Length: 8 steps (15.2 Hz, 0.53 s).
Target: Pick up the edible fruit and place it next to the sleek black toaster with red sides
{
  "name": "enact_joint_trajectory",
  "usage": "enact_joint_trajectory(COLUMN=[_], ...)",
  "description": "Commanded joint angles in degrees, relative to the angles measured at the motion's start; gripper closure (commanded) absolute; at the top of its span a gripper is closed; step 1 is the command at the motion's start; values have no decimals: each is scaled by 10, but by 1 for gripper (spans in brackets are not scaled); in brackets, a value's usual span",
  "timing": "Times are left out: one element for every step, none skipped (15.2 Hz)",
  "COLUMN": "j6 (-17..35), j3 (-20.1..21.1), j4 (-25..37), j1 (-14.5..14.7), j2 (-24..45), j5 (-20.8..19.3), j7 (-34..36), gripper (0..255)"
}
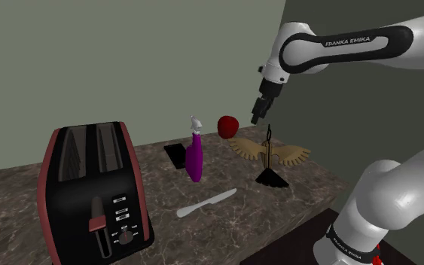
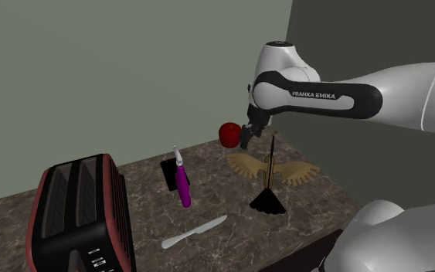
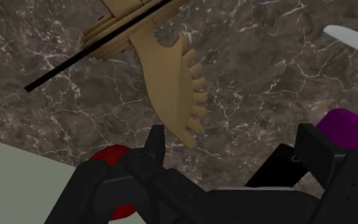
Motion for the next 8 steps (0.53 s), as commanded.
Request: enact_joint_trajectory(j6=[47,68,88,107,126,145,163,180], j3=[-8,-13,-17,-22,-26,-31,-35,-40], j4=[1,4,9,14,20,26,34,42], j1=[-5,-7,-9,-10,-12,-13,-15,-16], j2=[28,43,58,73,89,105,122,138], j5=[-2,-3,-3,-2,-1,0,2,5], j7=[-9,-13,-18,-23,-28,-34,-39,-45], gripper=[0,0,0,0,0,0,0,0])
